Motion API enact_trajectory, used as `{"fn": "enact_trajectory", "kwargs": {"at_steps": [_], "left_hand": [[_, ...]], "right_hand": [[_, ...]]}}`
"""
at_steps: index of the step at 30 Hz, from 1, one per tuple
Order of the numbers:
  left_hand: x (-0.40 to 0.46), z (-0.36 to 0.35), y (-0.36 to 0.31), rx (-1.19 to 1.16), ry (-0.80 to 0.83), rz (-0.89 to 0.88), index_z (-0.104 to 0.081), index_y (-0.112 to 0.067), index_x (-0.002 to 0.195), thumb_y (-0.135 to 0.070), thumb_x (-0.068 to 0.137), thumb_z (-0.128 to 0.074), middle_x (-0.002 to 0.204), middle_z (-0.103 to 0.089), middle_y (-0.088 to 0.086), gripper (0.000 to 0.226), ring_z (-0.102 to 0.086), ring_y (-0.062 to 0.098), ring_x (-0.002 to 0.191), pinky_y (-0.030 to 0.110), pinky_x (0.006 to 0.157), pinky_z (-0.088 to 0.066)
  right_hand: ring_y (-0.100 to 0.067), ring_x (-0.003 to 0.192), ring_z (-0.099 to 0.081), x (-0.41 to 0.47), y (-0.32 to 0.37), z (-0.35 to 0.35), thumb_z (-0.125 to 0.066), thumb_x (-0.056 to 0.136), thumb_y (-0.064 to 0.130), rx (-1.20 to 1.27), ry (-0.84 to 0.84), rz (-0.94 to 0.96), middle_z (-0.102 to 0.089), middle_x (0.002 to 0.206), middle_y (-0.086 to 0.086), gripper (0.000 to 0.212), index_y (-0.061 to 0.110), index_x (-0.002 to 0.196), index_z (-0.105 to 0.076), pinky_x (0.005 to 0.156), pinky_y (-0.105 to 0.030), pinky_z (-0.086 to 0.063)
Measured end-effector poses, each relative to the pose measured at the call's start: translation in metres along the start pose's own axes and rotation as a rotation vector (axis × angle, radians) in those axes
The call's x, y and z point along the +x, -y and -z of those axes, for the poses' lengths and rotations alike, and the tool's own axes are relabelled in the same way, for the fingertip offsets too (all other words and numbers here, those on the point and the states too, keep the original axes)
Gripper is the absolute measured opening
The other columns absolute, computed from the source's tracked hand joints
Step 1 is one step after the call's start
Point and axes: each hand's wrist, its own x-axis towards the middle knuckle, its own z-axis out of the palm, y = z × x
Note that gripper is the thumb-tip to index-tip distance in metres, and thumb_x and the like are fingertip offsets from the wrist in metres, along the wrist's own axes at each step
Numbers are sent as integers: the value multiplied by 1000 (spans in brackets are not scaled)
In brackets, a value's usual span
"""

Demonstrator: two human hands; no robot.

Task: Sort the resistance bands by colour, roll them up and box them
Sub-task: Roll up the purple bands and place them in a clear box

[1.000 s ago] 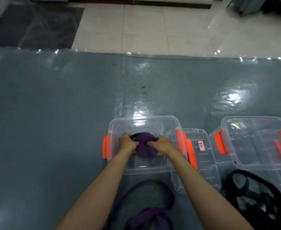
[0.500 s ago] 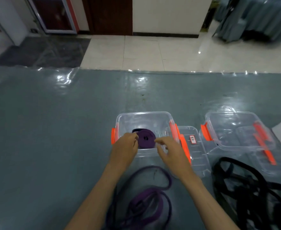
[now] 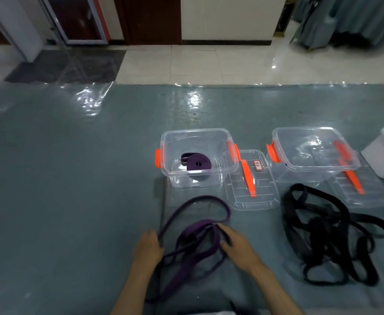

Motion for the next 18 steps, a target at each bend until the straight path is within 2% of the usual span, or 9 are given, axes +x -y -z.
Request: {"fn": "enact_trajectory", "kwargs": {"at_steps": [2, 4, 7, 9, 11, 13, 14, 16, 18], "left_hand": [[-7, -6, 7, -24, -58, 3, -55, -12, 129, -16, 97, -60, 129, -60, 11, 33, -60, 27, 113, 34, 95, -49], [-11, -5, 9, -109, -107, 19, -59, -9, 106, -3, 94, -53, 108, -66, 9, 15, -62, 26, 94, 38, 86, -54], [-18, 7, 2, -255, -155, 40, -53, -7, 92, -5, 96, -54, 86, -63, 5, 5, -58, 21, 75, 38, 68, -52], [-24, 18, -9, -355, -188, 37, -50, -9, 94, -12, 98, -60, 84, -63, 5, 11, -57, 20, 71, 36, 63, -47], [-32, 33, -22, -513, -210, 4, -51, -16, 92, -13, 92, -71, 88, -66, 2, 20, -64, 25, 78, 38, 71, -53], [-47, 48, -38, -667, -246, -71, -54, -23, 92, -11, 86, -80, 94, -68, -3, 30, -66, 15, 83, 25, 69, -52], [-55, 54, -47, -704, -263, -130, -55, -25, 95, -9, 84, -83, 97, -69, -6, 34, -65, 6, 83, 17, 68, -49], [-66, 61, -60, -749, -243, -264, -60, -24, 103, -3, 78, -87, 100, -71, -9, 42, -63, -2, 80, 13, 70, -48], [-70, 60, -68, -728, -134, -382, -63, -24, 105, -3, 73, -89, 99, -73, -7, 46, -61, -4, 74, 15, 70, -49]], "right_hand": [[-19, 129, -55, -9, 8, 0, -44, 88, 51, 33, -6, 4, -57, 137, -5, 66, 54, 153, -33, 114, -30, -40], [-25, 132, -51, -16, 20, 1, -50, 98, 36, -2, -38, 5, -54, 139, -9, 61, 42, 156, -36, 117, -35, -37], [-27, 136, -48, -16, 23, -2, -55, 99, 27, -12, -110, -7, -51, 146, -6, 58, 29, 155, -42, 119, -39, -35], [-24, 134, -51, -14, 23, -6, -57, 91, 32, 14, -139, 15, -56, 144, 0, 60, 30, 150, -48, 117, -42, -39], [-21, 126, -54, -13, 30, -8, -61, 89, 22, 49, -211, 46, -59, 133, 6, 52, 28, 140, -57, 112, -38, -43], [-18, 117, -56, -15, 46, -2, -62, 92, 7, 94, -333, 69, -61, 122, 6, 40, 21, 130, -64, 106, -33, -45], [-15, 113, -58, -15, 53, 1, -62, 95, 8, 116, -381, 91, -63, 119, 6, 34, 20, 126, -66, 104, -33, -47], [-12, 107, -65, -16, 71, 9, -62, 102, 19, 257, -342, 90, -69, 111, 10, 21, 20, 122, -69, 99, -34, -53], [-17, 98, -73, -14, 88, 17, -58, 105, 28, 609, -217, -7, -78, 99, 7, 19, 19, 114, -72, 86, -34, -59]]}}
